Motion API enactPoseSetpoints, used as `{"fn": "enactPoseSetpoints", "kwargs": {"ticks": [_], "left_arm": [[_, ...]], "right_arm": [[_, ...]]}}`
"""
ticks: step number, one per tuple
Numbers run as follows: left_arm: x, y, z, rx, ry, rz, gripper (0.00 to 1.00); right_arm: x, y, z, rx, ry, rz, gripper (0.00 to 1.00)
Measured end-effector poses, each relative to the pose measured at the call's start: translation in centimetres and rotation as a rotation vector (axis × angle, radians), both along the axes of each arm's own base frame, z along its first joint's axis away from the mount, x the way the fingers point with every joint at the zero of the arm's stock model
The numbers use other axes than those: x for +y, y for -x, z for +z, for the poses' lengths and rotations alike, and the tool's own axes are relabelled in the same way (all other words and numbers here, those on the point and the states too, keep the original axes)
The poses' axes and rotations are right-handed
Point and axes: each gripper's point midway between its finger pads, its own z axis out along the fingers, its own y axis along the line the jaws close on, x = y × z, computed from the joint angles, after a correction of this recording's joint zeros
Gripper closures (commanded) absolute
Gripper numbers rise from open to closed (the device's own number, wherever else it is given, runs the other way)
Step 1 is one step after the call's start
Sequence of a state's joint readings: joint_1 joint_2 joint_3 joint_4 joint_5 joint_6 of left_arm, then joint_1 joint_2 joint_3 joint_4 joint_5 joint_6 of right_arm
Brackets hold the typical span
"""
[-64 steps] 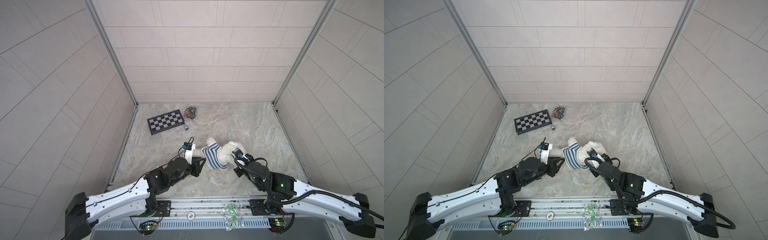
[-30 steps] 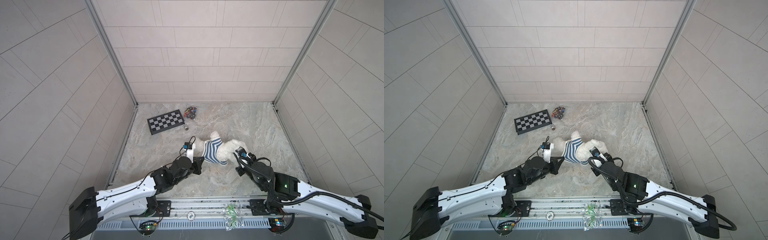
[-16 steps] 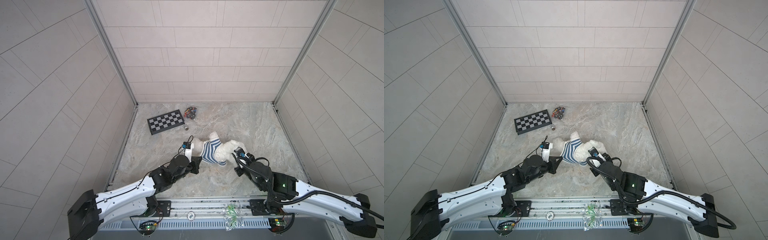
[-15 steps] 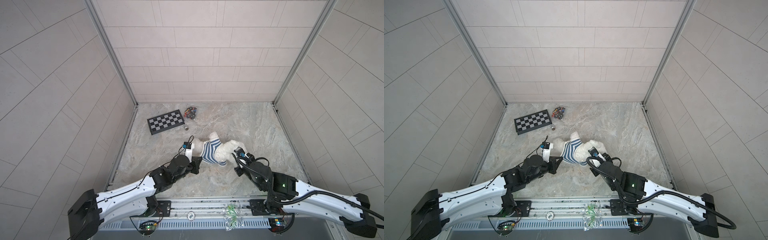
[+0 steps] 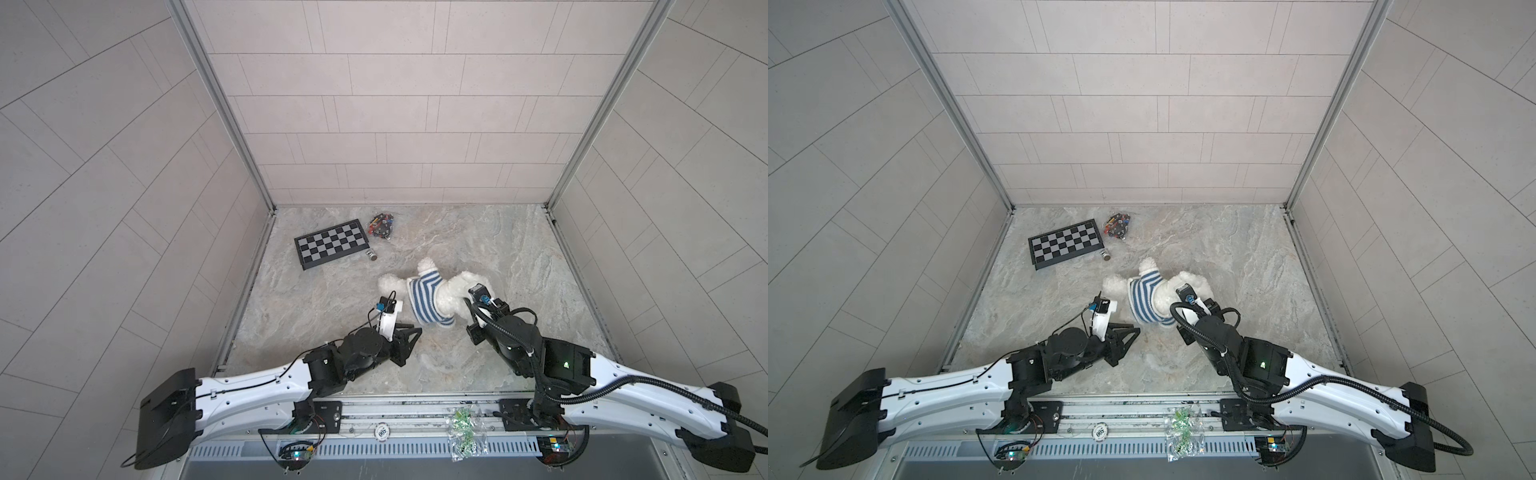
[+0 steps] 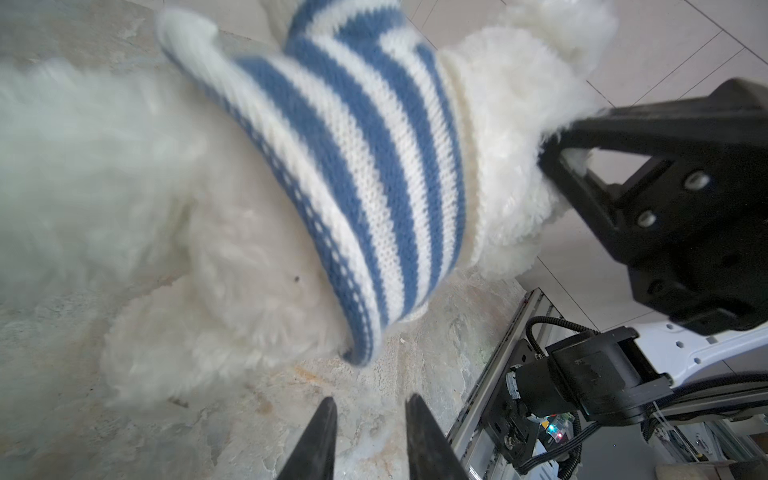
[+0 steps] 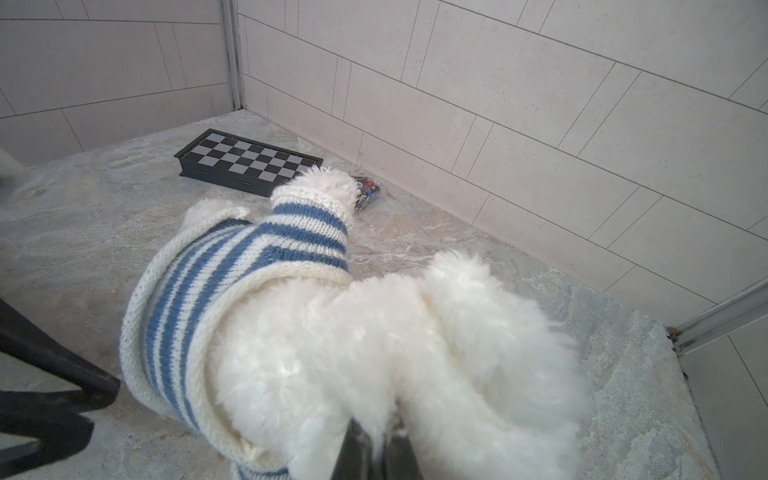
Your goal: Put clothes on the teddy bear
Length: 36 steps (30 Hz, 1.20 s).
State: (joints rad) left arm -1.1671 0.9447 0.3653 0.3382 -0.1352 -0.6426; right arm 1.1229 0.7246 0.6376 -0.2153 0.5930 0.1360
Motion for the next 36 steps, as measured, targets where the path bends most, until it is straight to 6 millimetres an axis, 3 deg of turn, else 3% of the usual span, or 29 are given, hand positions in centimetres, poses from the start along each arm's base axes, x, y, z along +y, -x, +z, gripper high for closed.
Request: {"fn": "enactPoseSetpoints", "kwargs": {"ticks": [6, 14, 20, 24, 31, 36], "left_arm": [[-1.0, -0.4, -1.5, 0.007, -0.023, 0.020, 0.67], [-2.0, -1.7, -1.5, -0.033, -0.022, 0.065, 0.70], [-2.5, -2.5, -1.0, -0.069, -0.018, 0.087, 0.93], [-2.6, -3.0, -0.9, -0.070, -0.018, 0.113, 1.00], [-1.8, -3.3, -1.7, -0.021, -0.022, 0.159, 1.00], [0.8, -3.9, -1.9, 0.006, 0.006, 0.220, 1.00]], "right_arm": [[-0.1, 0.0, 0.0, 0.005, -0.007, -0.002, 1.00], [-0.3, 0.2, 0.1, 0.011, -0.021, -0.006, 1.00], [-0.4, 0.2, 0.2, 0.009, -0.026, -0.007, 1.00], [-0.4, 0.2, 0.3, 0.007, -0.028, -0.008, 1.00], [-0.5, 0.4, 0.4, 0.007, -0.035, -0.001, 1.00], [-0.9, 0.8, 0.7, 0.014, -0.043, 0.015, 1.00]]}}
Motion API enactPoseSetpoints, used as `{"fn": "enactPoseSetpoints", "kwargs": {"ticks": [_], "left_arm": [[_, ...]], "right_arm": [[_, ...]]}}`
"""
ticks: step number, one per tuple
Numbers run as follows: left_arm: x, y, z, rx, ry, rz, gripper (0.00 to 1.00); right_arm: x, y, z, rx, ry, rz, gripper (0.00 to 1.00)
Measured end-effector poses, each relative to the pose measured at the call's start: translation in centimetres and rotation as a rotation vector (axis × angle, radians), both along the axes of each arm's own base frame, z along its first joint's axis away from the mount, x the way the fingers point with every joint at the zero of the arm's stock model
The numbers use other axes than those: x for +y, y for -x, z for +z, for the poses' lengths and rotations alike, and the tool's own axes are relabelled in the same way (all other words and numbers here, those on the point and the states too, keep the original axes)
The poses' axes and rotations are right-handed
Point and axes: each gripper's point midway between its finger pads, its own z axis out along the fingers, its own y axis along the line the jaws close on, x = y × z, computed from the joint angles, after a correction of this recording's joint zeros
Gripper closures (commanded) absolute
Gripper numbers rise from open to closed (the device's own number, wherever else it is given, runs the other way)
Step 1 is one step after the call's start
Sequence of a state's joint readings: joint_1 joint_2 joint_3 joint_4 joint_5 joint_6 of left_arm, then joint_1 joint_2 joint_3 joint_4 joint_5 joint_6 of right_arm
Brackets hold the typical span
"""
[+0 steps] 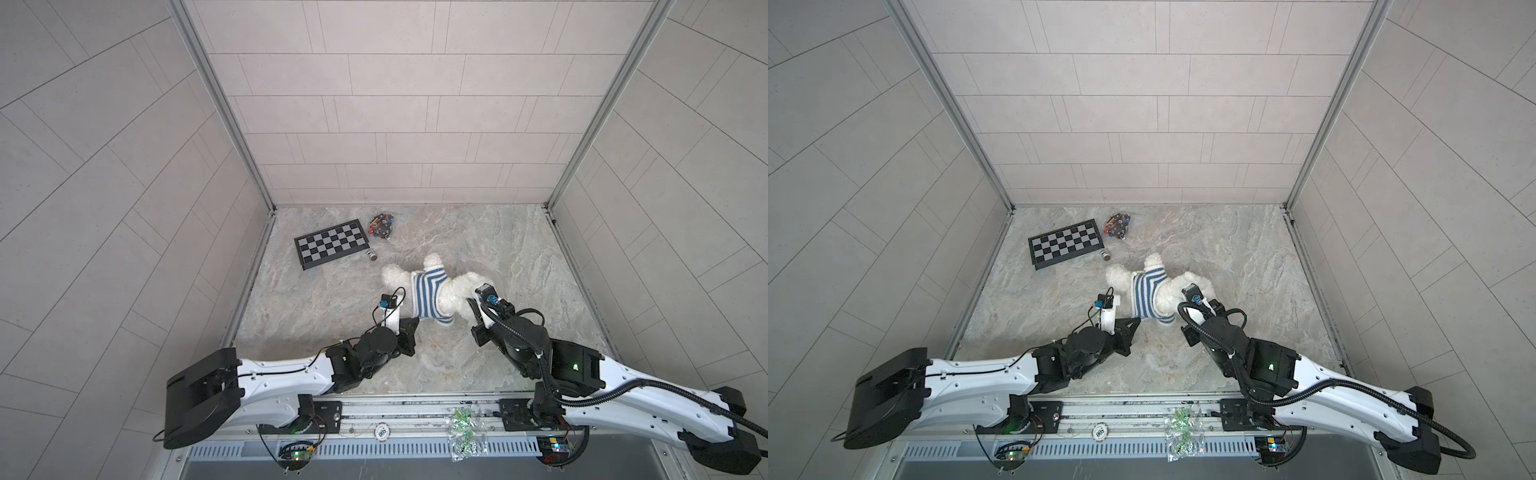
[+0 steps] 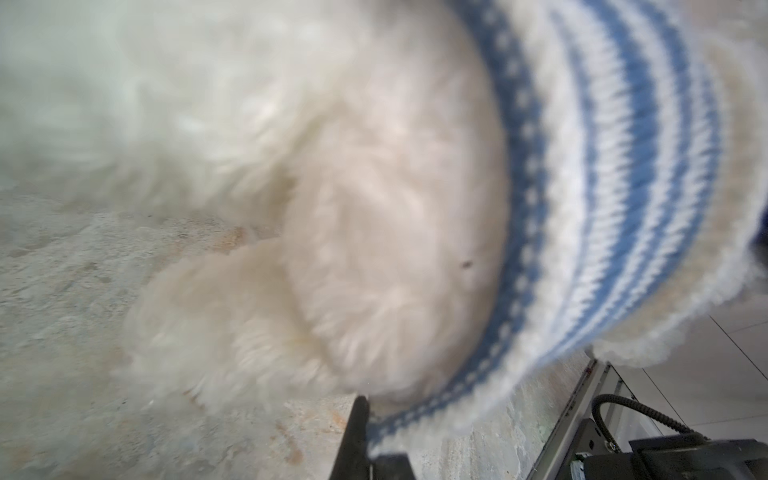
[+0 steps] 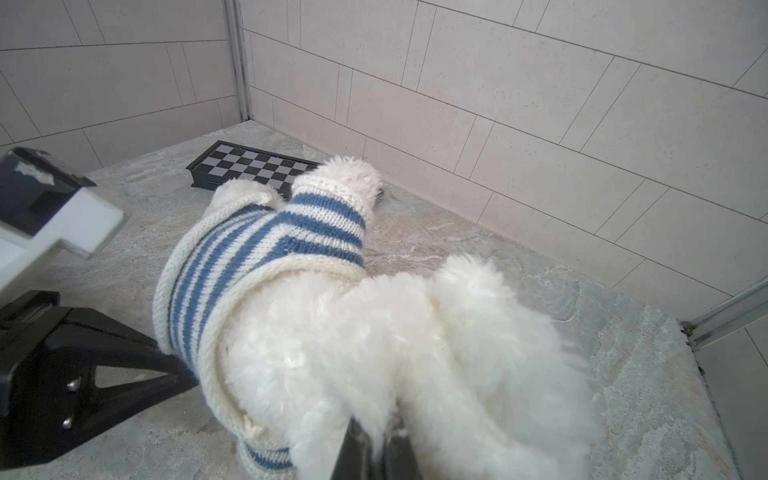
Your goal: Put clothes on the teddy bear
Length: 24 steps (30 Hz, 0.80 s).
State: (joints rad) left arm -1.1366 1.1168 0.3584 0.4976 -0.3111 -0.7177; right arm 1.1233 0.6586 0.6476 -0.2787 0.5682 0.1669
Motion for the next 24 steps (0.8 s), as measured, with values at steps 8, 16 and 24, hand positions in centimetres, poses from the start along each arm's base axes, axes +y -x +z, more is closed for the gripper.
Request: {"fn": "enactPoseSetpoints", "kwargs": {"ticks": [8, 16, 24], "left_arm": [[2.0, -0.1, 2.2, -0.056, 0.015, 0.010, 1.00], [2.5, -0.1, 1.5, -0.077, -0.056, 0.001, 1.00], [1.8, 0.1, 1.1, -0.105, -0.097, -0.063, 0.95]], "right_arm": [[0.3, 0.6, 1.5, 0.014, -0.046, 0.039, 1.00], [0.4, 0.9, 1.4, 0.035, -0.044, 0.058, 1.00], [0.6, 0.9, 1.3, 0.053, -0.050, 0.055, 1.00]]}}
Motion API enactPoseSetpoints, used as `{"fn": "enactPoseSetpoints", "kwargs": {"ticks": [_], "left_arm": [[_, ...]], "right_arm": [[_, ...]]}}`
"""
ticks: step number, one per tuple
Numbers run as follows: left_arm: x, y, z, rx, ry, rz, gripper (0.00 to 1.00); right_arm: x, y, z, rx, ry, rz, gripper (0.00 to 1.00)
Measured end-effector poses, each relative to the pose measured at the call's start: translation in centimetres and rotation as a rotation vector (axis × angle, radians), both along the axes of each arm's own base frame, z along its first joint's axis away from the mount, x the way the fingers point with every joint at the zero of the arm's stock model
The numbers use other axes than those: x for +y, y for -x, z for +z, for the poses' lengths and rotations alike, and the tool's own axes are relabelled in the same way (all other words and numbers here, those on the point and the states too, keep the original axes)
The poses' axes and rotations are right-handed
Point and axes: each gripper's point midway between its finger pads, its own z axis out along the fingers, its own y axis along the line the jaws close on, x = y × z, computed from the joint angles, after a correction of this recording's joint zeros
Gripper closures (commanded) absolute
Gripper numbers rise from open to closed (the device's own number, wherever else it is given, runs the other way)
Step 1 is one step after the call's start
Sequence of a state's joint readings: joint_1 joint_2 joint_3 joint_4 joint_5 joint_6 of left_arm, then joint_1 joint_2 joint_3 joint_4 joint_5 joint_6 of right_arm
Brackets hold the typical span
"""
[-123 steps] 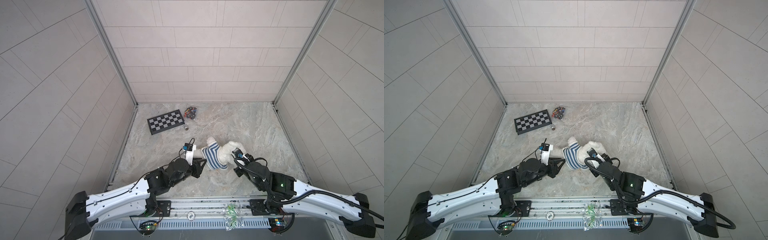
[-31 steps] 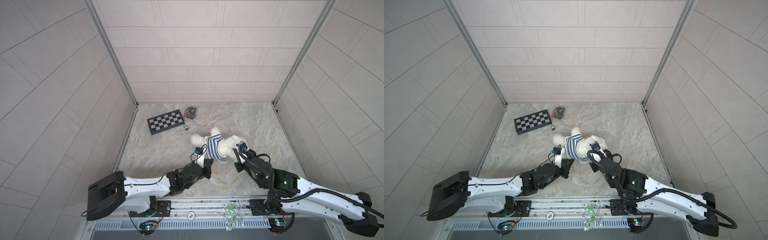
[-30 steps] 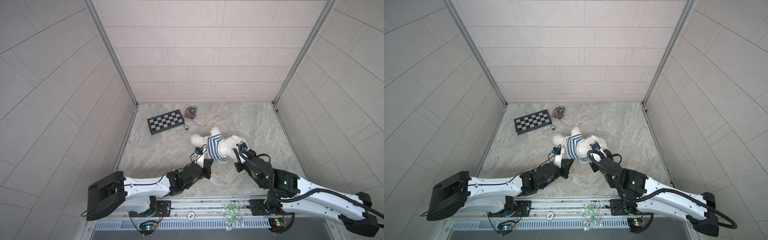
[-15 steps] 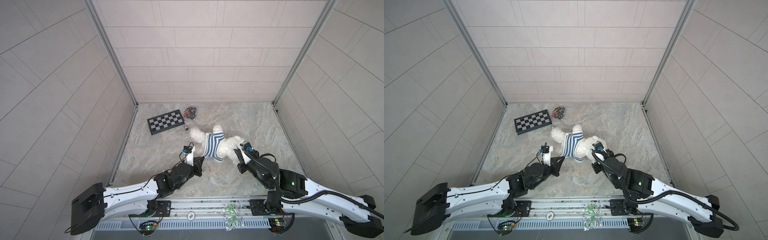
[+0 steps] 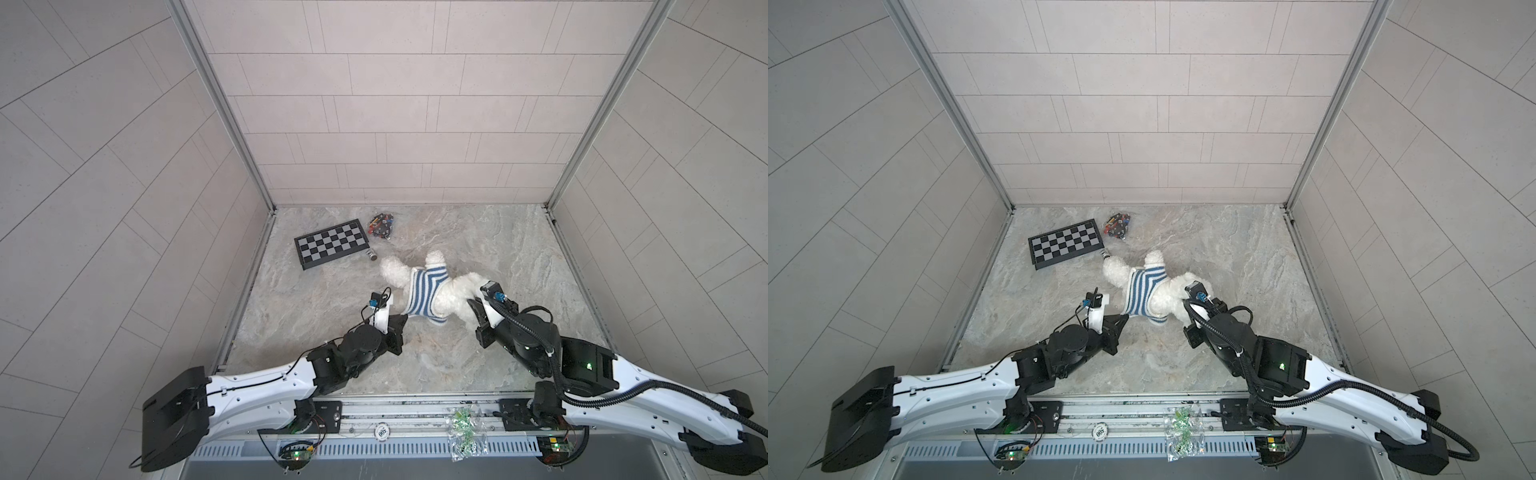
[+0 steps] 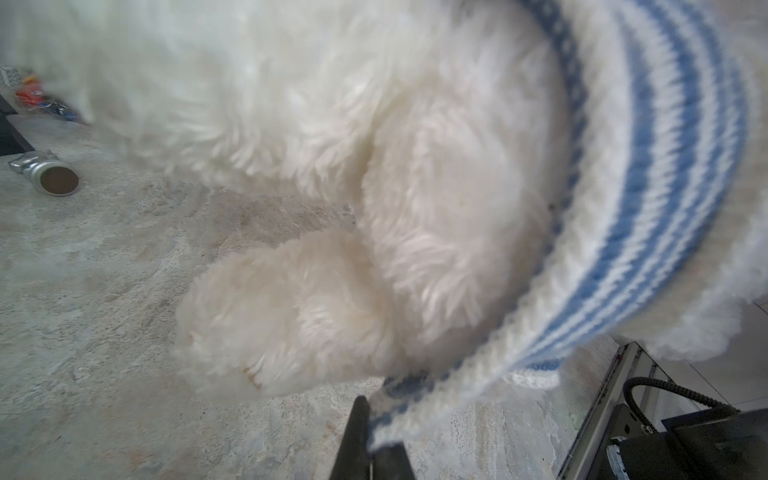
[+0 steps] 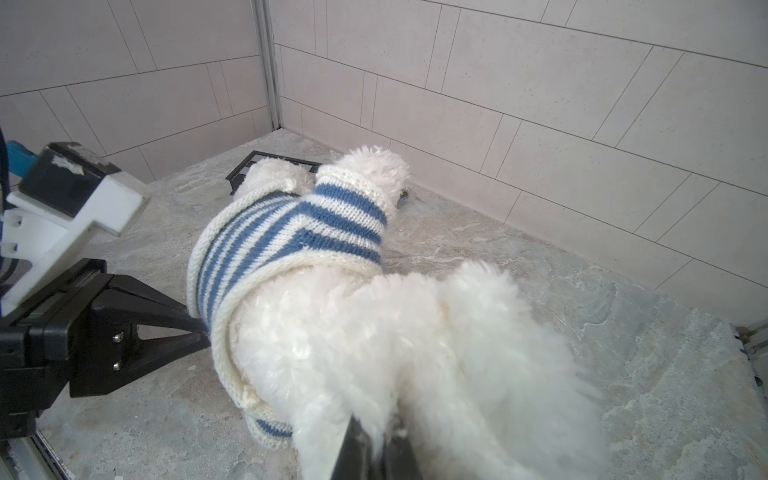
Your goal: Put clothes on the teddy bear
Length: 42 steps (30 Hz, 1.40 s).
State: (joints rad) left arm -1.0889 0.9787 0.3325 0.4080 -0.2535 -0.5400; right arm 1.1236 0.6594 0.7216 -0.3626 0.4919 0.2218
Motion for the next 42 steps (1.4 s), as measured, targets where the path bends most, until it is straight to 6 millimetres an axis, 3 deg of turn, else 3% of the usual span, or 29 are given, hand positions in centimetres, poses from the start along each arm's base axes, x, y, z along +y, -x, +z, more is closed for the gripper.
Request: {"fn": "enactPoseSetpoints", "kwargs": {"ticks": [2, 8, 12, 16, 19, 24, 31, 37, 42], "left_arm": [[-0.4, 0.3, -0.3, 0.000, -0.018, -0.034, 0.84], [-0.9, 1.5, -0.4, -0.002, -0.037, -0.098, 0.66], [-1.6, 3.7, 0.0, 0.001, -0.001, -0.165, 0.51], [-2.7, 6.9, -1.6, 0.033, -0.003, -0.250, 0.50], [-3.5, 8.2, -2.5, 0.048, -0.020, -0.277, 0.50], [-4.5, 7.3, -3.5, 0.053, -0.055, -0.232, 0.50], [-8.2, 5.2, -1.7, 0.036, -0.029, -0.187, 0.47], [-7.5, 2.5, -3.6, 0.071, -0.054, -0.098, 0.47], [-8.0, 2.2, -4.6, 0.082, -0.084, -0.094, 0.47]], "right_arm": [[0.1, -0.1, -0.3, 0.007, 0.005, -0.006, 1.00], [-0.2, -0.6, -0.5, 0.010, -0.005, -0.035, 1.00], [-0.4, -1.6, -1.1, 0.036, -0.002, -0.064, 1.00], [-0.6, -2.8, -2.7, 0.100, 0.008, -0.089, 1.00], [-0.7, -3.3, -3.6, 0.140, 0.008, -0.096, 1.00], [-0.2, -3.1, -4.0, 0.167, -0.009, -0.071, 1.00], [0.3, -2.7, -4.0, 0.190, -0.037, -0.047, 1.00], [0.0, -2.6, -3.9, 0.197, -0.048, -0.046, 1.00], [-0.1, -2.7, -4.0, 0.209, -0.059, -0.044, 1.00]]}}
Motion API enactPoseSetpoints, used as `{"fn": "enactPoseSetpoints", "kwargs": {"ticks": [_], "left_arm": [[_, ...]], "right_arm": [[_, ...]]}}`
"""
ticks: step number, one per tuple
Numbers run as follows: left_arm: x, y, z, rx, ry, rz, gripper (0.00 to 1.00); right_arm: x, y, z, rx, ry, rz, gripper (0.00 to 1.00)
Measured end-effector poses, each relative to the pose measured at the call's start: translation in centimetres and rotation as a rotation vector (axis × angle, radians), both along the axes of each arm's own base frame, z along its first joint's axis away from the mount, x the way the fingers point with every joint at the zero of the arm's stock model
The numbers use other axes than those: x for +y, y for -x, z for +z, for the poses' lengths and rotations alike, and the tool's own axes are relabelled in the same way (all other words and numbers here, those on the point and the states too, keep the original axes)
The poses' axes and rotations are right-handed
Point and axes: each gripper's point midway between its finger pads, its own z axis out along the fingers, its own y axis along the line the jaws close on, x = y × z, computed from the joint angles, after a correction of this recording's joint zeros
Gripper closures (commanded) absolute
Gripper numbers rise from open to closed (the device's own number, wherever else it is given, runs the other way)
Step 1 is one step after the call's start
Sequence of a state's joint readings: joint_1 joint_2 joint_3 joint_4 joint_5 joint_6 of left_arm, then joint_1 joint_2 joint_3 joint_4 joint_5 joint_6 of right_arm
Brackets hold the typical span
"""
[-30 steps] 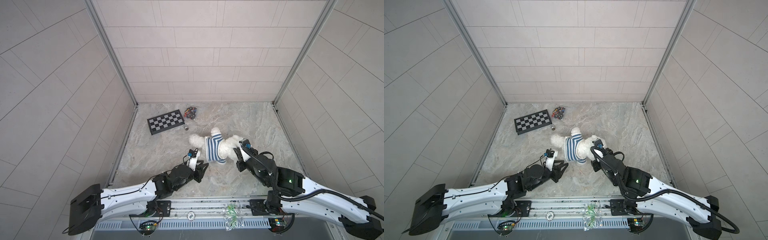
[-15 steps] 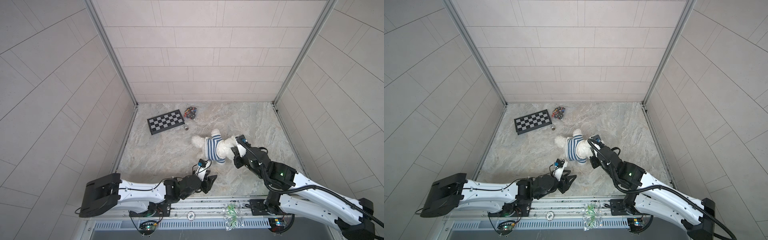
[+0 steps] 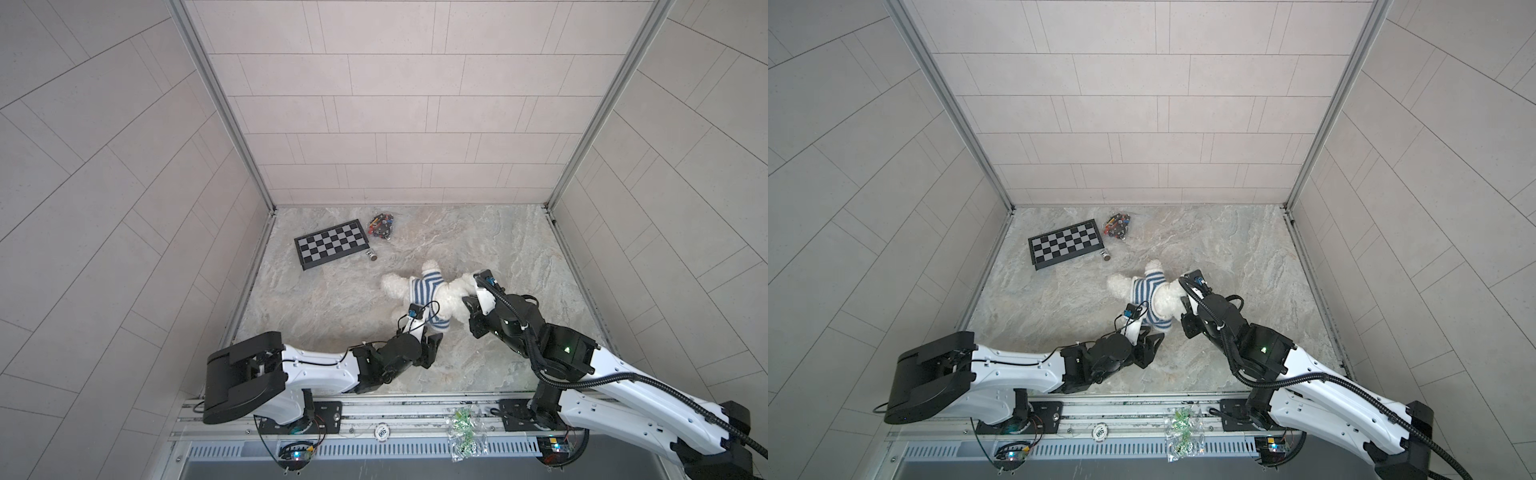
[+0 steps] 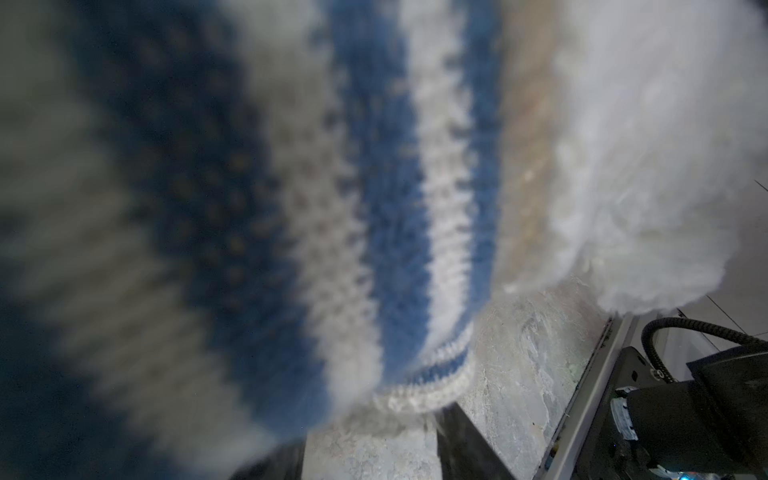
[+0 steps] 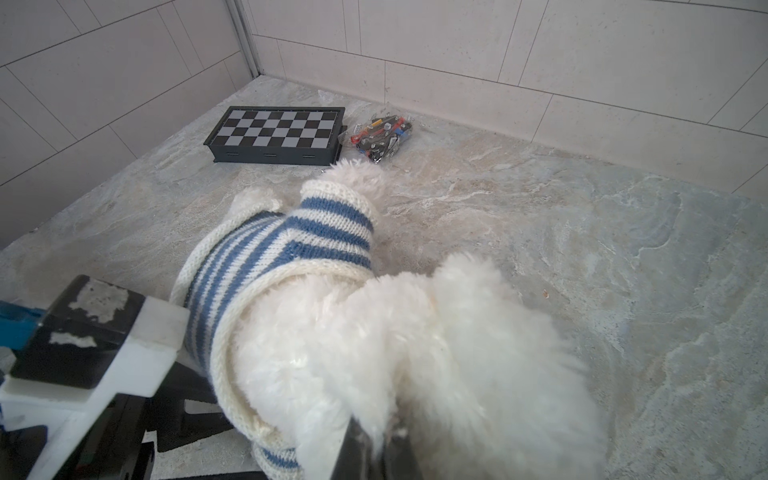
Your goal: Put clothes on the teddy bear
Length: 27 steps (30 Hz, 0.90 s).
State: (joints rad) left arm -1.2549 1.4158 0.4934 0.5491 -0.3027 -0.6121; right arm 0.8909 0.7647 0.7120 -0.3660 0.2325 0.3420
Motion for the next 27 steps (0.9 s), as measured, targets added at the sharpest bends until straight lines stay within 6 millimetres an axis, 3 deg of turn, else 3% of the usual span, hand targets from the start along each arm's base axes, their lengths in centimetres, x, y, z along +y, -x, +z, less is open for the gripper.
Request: {"fn": "enactPoseSetpoints", "kwargs": {"ticks": [2, 11, 17, 23, 27], "left_arm": [[-0.4, -0.3, 0.1, 0.000, 0.000, 0.002, 0.50], [-1.2, -0.7, 0.3, 0.005, 0.035, -0.009, 1.00], [-0.5, 0.0, 1.7, -0.005, 0.051, -0.049, 1.00], [-0.4, 1.7, 4.4, 0.032, 0.111, -0.175, 1.00], [1.0, 2.0, 6.2, 0.070, 0.147, -0.220, 1.00]], "right_arm": [[-0.1, -0.1, 0.0, 0.007, -0.007, -0.001, 1.00], [-0.7, -0.8, -0.1, 0.043, -0.059, -0.021, 1.00], [-1.0, -1.0, -0.1, 0.065, -0.088, -0.022, 0.97], [-1.7, -1.6, -0.2, 0.083, -0.109, -0.039, 0.66], [-1.6, -1.6, -0.5, 0.096, -0.107, -0.020, 0.47]]}}
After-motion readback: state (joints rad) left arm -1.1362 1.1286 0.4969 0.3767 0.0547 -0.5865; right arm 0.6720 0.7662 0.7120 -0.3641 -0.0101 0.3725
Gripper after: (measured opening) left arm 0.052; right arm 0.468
